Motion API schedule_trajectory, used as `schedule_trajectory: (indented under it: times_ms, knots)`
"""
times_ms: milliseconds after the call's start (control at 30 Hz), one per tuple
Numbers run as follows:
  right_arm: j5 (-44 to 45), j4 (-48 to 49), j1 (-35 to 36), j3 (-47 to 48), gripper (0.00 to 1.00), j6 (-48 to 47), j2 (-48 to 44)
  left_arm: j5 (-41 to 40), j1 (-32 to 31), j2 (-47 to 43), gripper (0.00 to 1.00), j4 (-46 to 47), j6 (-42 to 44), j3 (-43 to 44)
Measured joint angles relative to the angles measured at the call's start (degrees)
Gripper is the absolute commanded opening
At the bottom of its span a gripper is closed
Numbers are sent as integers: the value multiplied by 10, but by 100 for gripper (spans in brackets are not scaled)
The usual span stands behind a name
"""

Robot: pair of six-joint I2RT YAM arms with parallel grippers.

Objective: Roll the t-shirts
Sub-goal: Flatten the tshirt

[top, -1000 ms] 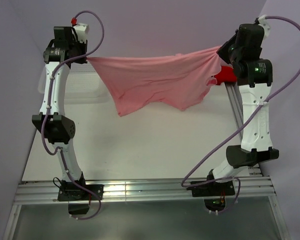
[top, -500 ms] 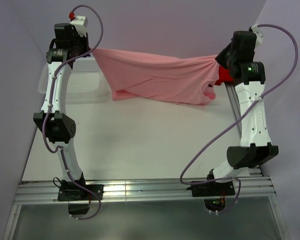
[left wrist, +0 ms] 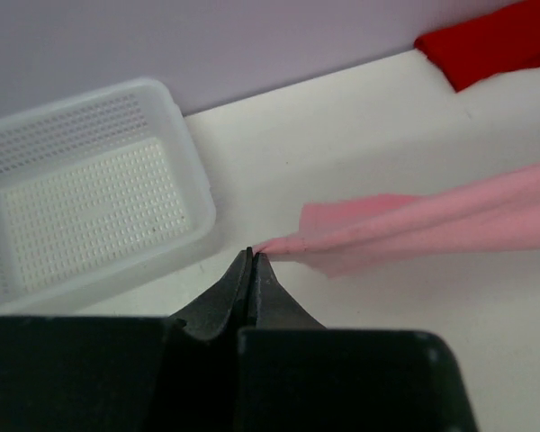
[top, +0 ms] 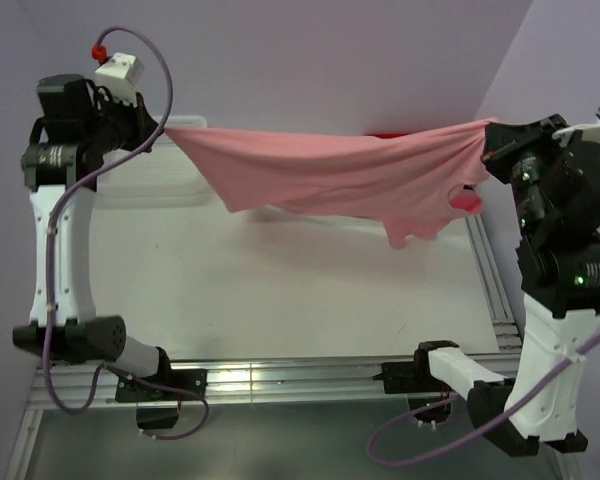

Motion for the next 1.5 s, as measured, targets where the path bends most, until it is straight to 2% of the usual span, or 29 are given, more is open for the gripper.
schedule_trajectory:
  times_ms: [133, 267, 400, 533, 700, 800, 967, 1133, 1233, 1300, 1400, 1500]
  knots:
    - [-14, -3, 0, 17, 0, -1, -33, 6, 1, -108, 0, 12, -7, -31]
    - [-20, -7, 0, 38, 0, -9, -24, 10, 1, -114, 0, 18, -12, 8]
    - [-35, -1, 0, 38, 0, -14, 23, 34, 1, -24, 0, 10, -13, 74]
    - [-51, 17, 0, 33, 0, -22, 111, 60, -2, 153, 0, -25, -5, 167]
    - [-68, 50, 0, 35, 0, -36, 258, 45, -10, 361, 0, -55, -7, 250]
    - [-77, 54, 0, 59, 0, -45, 338, 26, -21, 421, 0, -46, -16, 267]
    - [-75, 54, 5, 150, 0, -57, 418, 16, -30, 404, 0, 21, -59, 284]
    - [-57, 75, 7, 169, 0, -61, 378, -1, -25, 340, 0, 82, -70, 303]
    - [-49, 94, 7, 126, 0, -60, 311, -11, -19, 289, 0, 97, -62, 299]
    - [-42, 111, 7, 63, 0, -57, 250, -19, -16, 256, 0, 95, -43, 280]
    - [-40, 130, 8, -47, 0, -46, 158, -31, -14, 195, 0, 93, -3, 194]
    - [-40, 161, 8, -205, 0, -24, 66, -41, -10, 136, 0, 83, 46, 48]
